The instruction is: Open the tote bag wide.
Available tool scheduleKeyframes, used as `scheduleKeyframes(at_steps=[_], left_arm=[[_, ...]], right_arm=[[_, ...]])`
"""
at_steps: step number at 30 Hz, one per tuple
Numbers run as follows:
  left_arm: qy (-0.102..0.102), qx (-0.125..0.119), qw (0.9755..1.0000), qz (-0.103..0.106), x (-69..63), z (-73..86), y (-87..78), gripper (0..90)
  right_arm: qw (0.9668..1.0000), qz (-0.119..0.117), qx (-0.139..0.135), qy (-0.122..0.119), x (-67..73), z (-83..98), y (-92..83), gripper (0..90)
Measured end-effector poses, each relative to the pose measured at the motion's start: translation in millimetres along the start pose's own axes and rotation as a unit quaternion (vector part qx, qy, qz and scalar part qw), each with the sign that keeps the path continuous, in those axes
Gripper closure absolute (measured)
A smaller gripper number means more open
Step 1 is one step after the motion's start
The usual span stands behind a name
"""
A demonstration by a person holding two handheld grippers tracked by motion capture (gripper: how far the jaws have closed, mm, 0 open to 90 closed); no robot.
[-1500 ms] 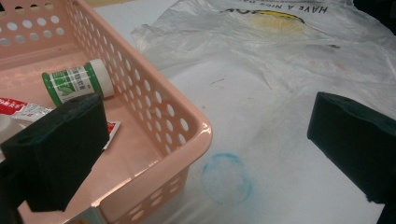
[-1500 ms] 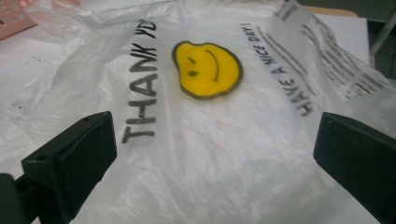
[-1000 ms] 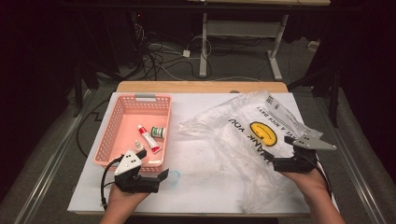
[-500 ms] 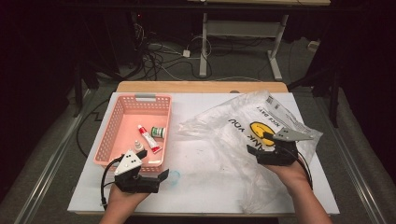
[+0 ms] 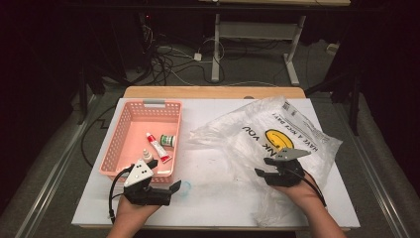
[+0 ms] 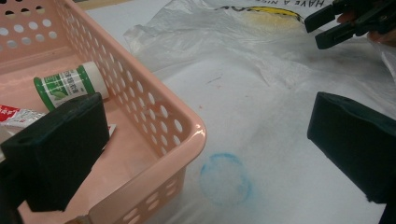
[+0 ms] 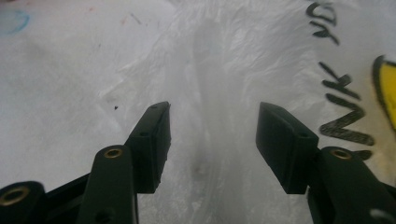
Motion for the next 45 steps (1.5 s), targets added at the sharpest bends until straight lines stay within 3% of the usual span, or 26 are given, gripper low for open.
scheduleKeyframes(at_steps=[5,10,20,29,45], left_arm=[[0.002,0.003,1.0,0.004,-0.9,0.3,2.0,0.0],[0.0,0.002,1.0,0.006,-1.7,-0.1,2.5,0.0],[-0.005,0.002,1.0,0.004,-0.2,0.3,1.5,0.0],[-0.007,0.002,1.0,0.004,0.1,0.1,1.7,0.0],[-0.007,0.003,1.0,0.001,2.9,0.4,0.6,0.0]], right_arm=[[0.9996,0.005,0.022,-0.016,4.7,4.8,8.3,49.0],[0.9987,0.022,0.032,-0.032,6.7,6.9,14.9,66.2],[0.9998,0.016,0.011,-0.011,-1.6,6.5,12.1,90.0],[0.9999,-0.002,-0.006,0.012,-7.3,6.9,8.6,90.0],[0.9981,-0.007,-0.061,0.008,-4.5,-1.4,-5.1,90.0]])
Point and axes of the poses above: each handheld gripper's, and its own axes: y roughly forward along the jaws, z roughly out of its underside, x roughly to its left, the point moved 2 cm from there along y, roughly forward along the jaws, and after that the axes turned 9 degrees about y, right-handed, at the moved point
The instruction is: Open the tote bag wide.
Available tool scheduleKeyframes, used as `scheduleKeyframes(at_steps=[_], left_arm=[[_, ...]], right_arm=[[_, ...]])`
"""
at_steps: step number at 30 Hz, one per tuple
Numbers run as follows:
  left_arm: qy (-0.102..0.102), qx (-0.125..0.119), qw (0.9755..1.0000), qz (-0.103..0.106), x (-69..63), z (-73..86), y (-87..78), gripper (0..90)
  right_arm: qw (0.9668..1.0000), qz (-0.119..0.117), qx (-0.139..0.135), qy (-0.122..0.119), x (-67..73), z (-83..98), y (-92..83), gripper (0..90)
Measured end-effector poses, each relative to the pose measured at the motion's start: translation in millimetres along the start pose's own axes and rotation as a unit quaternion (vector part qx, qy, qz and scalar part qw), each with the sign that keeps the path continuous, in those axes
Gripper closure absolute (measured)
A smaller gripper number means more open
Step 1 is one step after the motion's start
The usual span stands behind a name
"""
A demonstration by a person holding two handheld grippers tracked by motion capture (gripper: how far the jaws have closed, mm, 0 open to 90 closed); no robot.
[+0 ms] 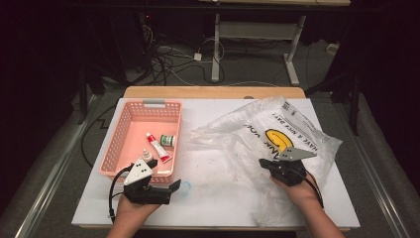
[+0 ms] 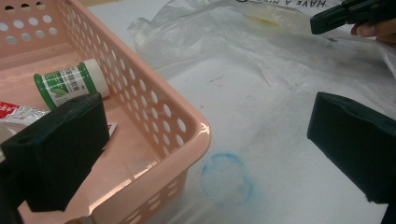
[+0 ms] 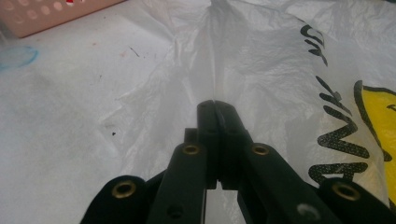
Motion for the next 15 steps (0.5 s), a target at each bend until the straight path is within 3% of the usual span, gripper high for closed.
scheduleKeyframes(at_steps=[15], left_arm=[[-0.002,-0.001,1.0,-0.002,1.8,0.2,-0.8,0.0]], right_arm=[[0.999,0.004,-0.044,0.002,-1.1,-7.8,-10.8,90.0]])
Point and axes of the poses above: each handheld gripper's, and its own axes: y roughly forward along the jaws, z roughly out of its underside, x roughly to its left, the point moved 2 cm from there along y, roughly forward along the jaws, and after that the axes turned 9 degrees about y, right-handed, at the moved point
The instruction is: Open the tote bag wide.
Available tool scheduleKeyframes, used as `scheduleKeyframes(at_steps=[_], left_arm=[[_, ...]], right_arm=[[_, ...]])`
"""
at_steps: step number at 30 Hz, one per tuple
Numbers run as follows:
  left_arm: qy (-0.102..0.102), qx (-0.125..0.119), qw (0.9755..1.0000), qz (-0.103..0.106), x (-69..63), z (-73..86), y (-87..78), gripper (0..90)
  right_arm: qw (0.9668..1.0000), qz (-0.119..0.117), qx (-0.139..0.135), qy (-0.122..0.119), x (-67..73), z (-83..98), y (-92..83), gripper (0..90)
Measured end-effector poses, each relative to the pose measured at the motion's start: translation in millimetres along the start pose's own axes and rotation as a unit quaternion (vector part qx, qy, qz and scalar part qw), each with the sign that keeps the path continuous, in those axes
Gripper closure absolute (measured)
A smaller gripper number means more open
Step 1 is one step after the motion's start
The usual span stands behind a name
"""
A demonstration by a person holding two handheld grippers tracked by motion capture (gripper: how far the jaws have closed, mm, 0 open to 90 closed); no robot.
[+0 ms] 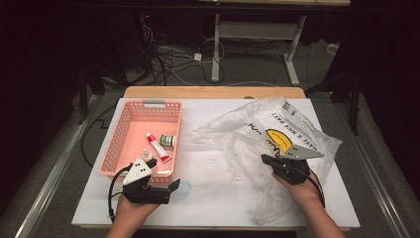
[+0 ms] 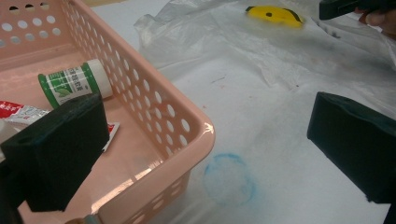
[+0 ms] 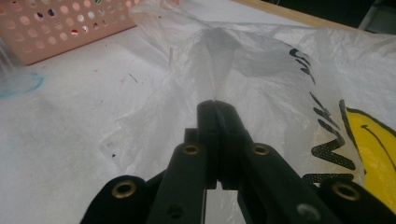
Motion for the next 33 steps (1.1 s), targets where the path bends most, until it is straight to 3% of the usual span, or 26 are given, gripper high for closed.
scheduleKeyframes(at_steps=[16,24,27,33], left_arm=[[-0.001,0.0,1.0,0.002,1.0,-0.1,0.3,0.0],[0.004,-0.003,1.0,0.005,-0.4,-0.7,-0.4,0.0],[-0.011,-0.008,0.9999,0.009,-0.7,0.5,0.3,0.0],[-0.001,-0.016,0.9999,0.004,-7.5,-6.0,1.7,0.0]], right_arm=[[0.9984,0.01,-0.055,-0.001,-0.4,-15.8,-15.8,90.0],[0.9955,0.014,-0.094,-0.009,4.9,-32.1,-27.4,90.0],[0.9945,0.015,-0.104,-0.008,5.1,-36.3,-31.4,90.0],[0.9933,0.017,-0.114,-0.007,2.8,-39.9,-37.0,90.0]])
Point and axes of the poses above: each handheld gripper's, and its own axes: y roughly forward along the jaws, z roughly out of its underside, x roughly to its left, the point moved 2 cm from there along y, roughly forward along the jaws, and after that the axes turned 9 degrees about y, right-handed, at the moved point
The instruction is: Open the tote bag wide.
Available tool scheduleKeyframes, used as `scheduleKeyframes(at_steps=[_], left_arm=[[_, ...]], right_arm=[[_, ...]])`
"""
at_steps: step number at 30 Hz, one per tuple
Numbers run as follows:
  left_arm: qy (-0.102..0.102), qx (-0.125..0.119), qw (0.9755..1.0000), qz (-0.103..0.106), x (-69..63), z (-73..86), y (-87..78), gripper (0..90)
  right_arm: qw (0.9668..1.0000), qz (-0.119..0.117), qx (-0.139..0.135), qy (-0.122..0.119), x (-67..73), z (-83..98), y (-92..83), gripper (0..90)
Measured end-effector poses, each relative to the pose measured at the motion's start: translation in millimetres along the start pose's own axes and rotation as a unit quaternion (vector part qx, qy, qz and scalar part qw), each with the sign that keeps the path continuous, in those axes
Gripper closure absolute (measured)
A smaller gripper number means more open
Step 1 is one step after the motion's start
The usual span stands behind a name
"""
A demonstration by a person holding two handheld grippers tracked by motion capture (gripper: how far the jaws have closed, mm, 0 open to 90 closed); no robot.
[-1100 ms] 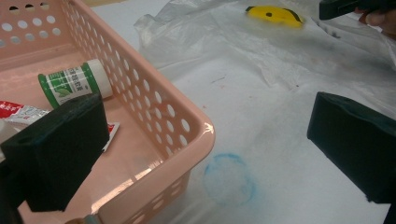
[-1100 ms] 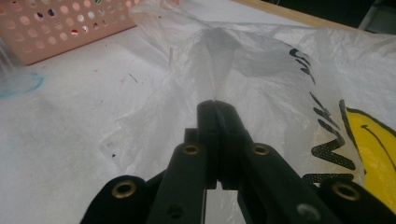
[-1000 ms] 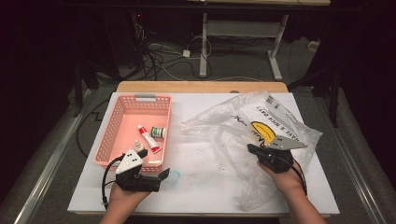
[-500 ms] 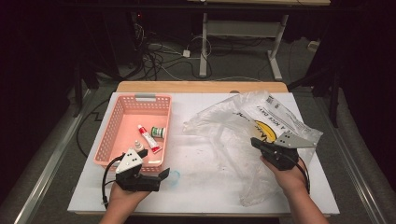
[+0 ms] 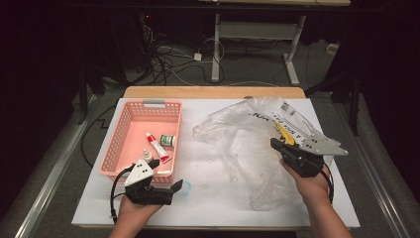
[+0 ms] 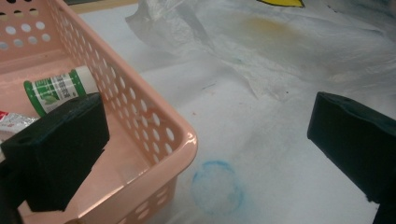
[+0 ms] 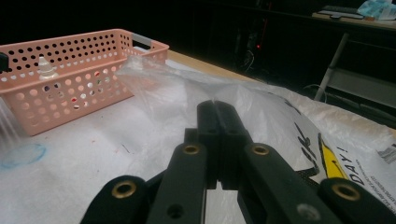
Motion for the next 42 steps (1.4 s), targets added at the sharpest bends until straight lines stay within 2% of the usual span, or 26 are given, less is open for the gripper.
scheduleKeyframes(at_steps=[6,9,11,16,20,28,34,42], left_arm=[[-0.012,-0.006,0.9998,-0.013,5.2,-8.8,-1.4,0.0],[-0.014,-0.009,0.9994,-0.03,9.8,-15.4,-7.4,0.0],[-0.025,-0.013,0.9991,-0.031,14.3,-18.5,-11.1,0.0],[-0.025,-0.007,0.999,-0.036,27.6,-27.9,-16.6,0.0],[-0.021,-0.013,0.9986,-0.046,37.9,-36.5,-19.4,0.0],[-0.023,-0.011,0.9978,-0.061,52.3,-51.5,-18.5,0.0],[-0.04,-0.011,0.9968,-0.068,67.8,-60.2,-15.6,0.0],[-0.058,0.006,0.9947,-0.085,94.6,-66.0,-5.6,0.0]], right_arm=[[0.9999,-0.002,-0.005,0.011,-5.6,0.3,-3.7,90.0],[0.9999,-0.003,-0.003,0.011,-6.8,1.4,-3.6,90.0],[0.9999,-0.004,0.0,0.012,-7.1,2.1,-3.1,90.0],[0.9999,-0.007,0.008,0.011,-6.8,3.5,1.4,90.0],[0.9998,-0.007,0.018,0.006,-4.1,5.6,7.1,90.0],[0.9997,-0.008,0.021,-0.001,-1.0,7.4,6.7,90.0],[0.9996,-0.01,0.026,-0.002,0.7,10.2,7.9,90.0],[0.9995,-0.011,0.03,-0.006,0.9,12.0,9.8,90.0]])
Point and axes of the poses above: each handheld gripper's, and its own axes: y roughly forward along the jaws, z roughly out of its underside, x roughly to its left, the point moved 2 cm from there along y, roughly forward along the jaws, and after that the axes turned 9 degrees about y, right-handed, at the moved point
